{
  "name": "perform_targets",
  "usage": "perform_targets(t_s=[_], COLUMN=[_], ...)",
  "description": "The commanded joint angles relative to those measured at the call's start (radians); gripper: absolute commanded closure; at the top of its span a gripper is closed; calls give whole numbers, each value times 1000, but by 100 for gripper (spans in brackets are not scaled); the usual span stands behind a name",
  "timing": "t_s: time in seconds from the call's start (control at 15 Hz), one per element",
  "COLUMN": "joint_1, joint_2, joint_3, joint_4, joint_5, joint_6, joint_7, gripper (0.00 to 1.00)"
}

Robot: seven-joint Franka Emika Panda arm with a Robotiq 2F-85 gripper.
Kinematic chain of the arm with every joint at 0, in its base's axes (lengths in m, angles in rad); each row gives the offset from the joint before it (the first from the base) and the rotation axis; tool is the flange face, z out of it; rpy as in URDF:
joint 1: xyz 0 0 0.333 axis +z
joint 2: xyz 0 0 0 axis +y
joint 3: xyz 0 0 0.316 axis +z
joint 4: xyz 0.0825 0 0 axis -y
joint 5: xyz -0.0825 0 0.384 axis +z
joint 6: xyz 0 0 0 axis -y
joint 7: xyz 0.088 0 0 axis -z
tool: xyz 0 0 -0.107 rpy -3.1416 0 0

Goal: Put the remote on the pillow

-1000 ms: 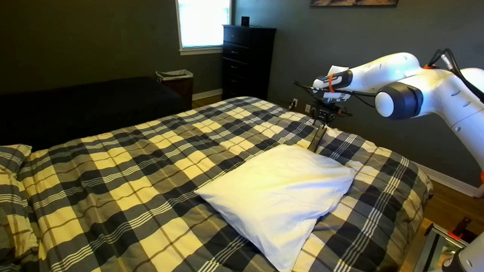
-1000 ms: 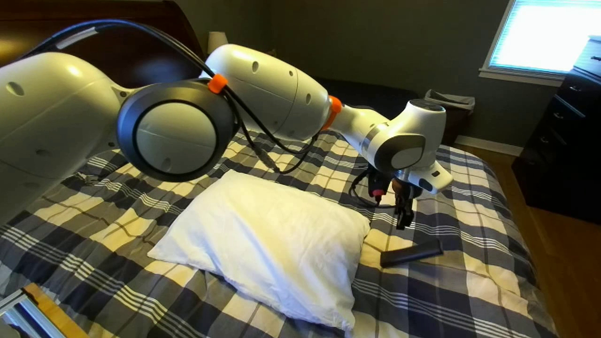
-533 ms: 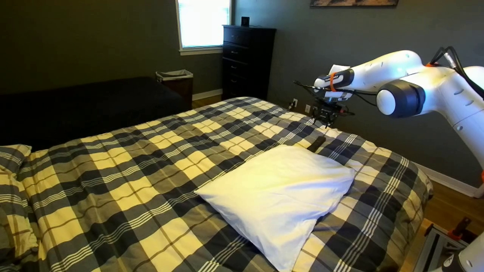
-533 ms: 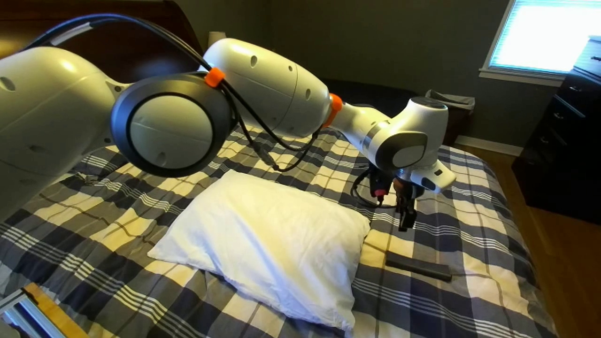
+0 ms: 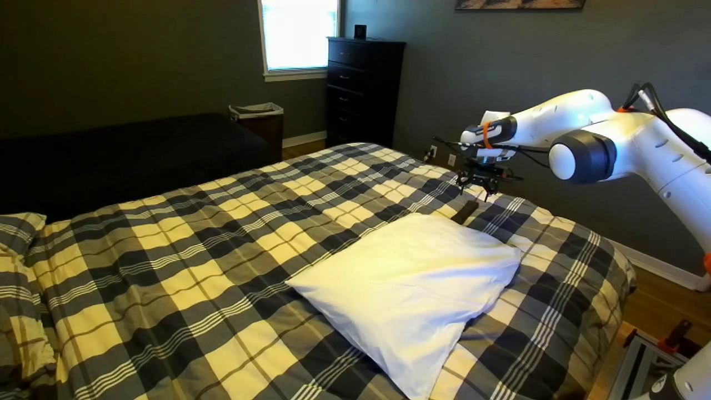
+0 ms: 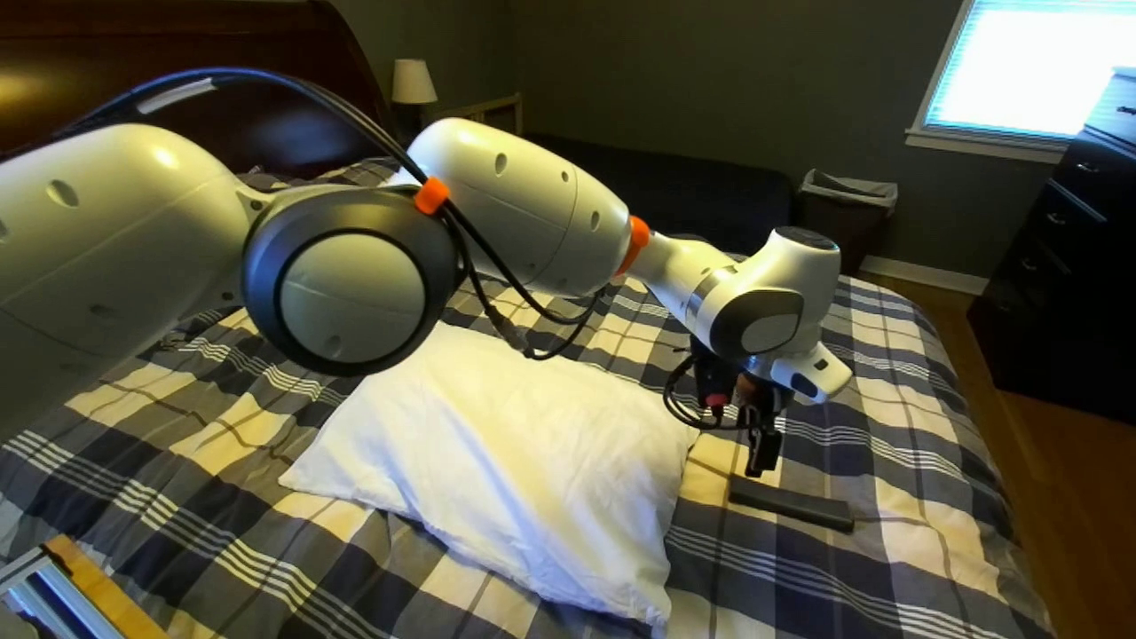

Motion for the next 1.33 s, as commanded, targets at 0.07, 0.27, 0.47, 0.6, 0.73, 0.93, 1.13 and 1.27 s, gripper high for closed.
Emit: perform_targets(t_s=[0.07, 0.27, 0.47, 0.6, 0.73, 0.93, 1.13, 1.27], joint_1=[-21, -24, -36, -41, -51, -58, -54, -50], joint_2=[101, 170, 226, 265, 283, 321, 359, 383], joint_3=[26, 12, 10, 4, 20, 25, 21, 18], joint_4=[116, 193, 256, 297, 311, 364, 410, 436], joint_5=[-34, -30, -26, -29, -54, -58, -72, -89], joint_6=[-52, -69, -59, -46, -9, 42, 93, 103], joint_7=[0, 8, 16, 26, 43, 57, 76, 91], gripper=[0, 0, 0, 0, 0, 1, 20, 23])
